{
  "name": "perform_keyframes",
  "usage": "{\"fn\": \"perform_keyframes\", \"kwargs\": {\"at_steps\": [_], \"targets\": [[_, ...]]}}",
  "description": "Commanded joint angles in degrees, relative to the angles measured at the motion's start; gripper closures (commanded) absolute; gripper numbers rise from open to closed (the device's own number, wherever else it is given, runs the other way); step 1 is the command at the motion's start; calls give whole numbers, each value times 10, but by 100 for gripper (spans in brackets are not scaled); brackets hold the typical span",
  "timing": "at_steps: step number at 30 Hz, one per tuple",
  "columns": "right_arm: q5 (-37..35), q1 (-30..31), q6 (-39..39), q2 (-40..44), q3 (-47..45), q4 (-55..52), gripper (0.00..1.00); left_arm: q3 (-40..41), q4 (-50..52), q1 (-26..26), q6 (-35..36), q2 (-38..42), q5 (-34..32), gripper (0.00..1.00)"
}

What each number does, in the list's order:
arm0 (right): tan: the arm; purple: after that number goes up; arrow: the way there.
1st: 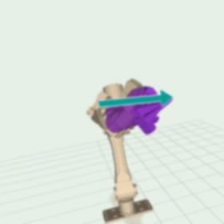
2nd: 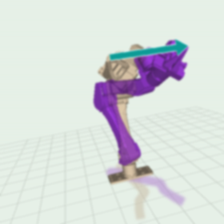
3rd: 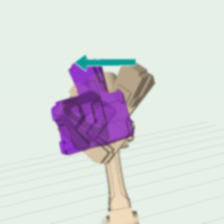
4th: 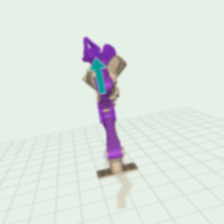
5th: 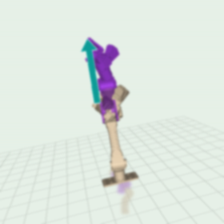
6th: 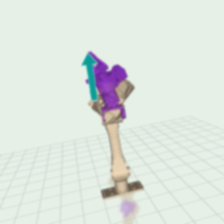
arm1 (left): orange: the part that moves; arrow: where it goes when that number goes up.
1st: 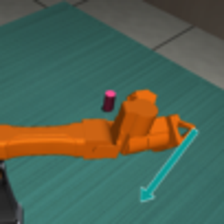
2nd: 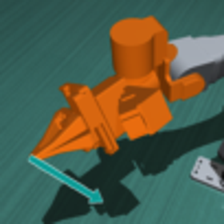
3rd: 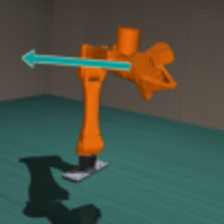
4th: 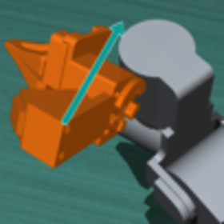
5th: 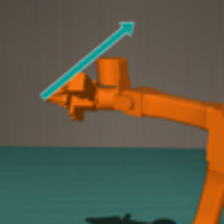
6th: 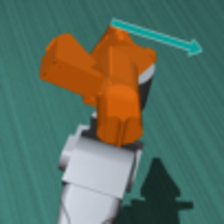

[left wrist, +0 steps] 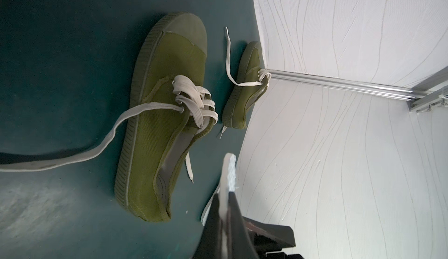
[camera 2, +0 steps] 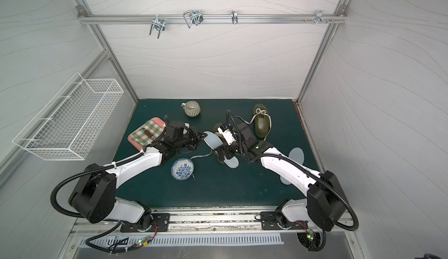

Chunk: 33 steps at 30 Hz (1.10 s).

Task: Insert the insole into the shoe
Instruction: Adjust the insole.

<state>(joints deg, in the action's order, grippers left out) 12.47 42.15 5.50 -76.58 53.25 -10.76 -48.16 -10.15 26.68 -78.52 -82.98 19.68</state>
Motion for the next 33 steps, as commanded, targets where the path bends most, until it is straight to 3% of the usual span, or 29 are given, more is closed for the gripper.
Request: {"fn": "perform_keyframes", "kwargs": {"at_steps": [1, 11, 23, 28, 31, 33], "targets": [[-17, 5, -14, -9, -17, 33, 1, 3, -41, -4, -25, -2, 3, 100], [0, 6, -19, -10, -56, 81, 6, 4, -47, -4, -29, -6, 6, 100], [10, 5, -47, -10, -34, 39, 49, 16, -56, -8, -23, -11, 16, 100], [11, 5, -49, 0, -19, 13, 57, 20, -62, -12, -21, -12, 21, 99], [10, 5, -48, -8, 2, -18, 65, 20, -66, -13, -16, -14, 26, 85], [4, 4, -46, -19, 25, -50, 70, 18, -72, -15, -10, -16, 32, 70]]}}
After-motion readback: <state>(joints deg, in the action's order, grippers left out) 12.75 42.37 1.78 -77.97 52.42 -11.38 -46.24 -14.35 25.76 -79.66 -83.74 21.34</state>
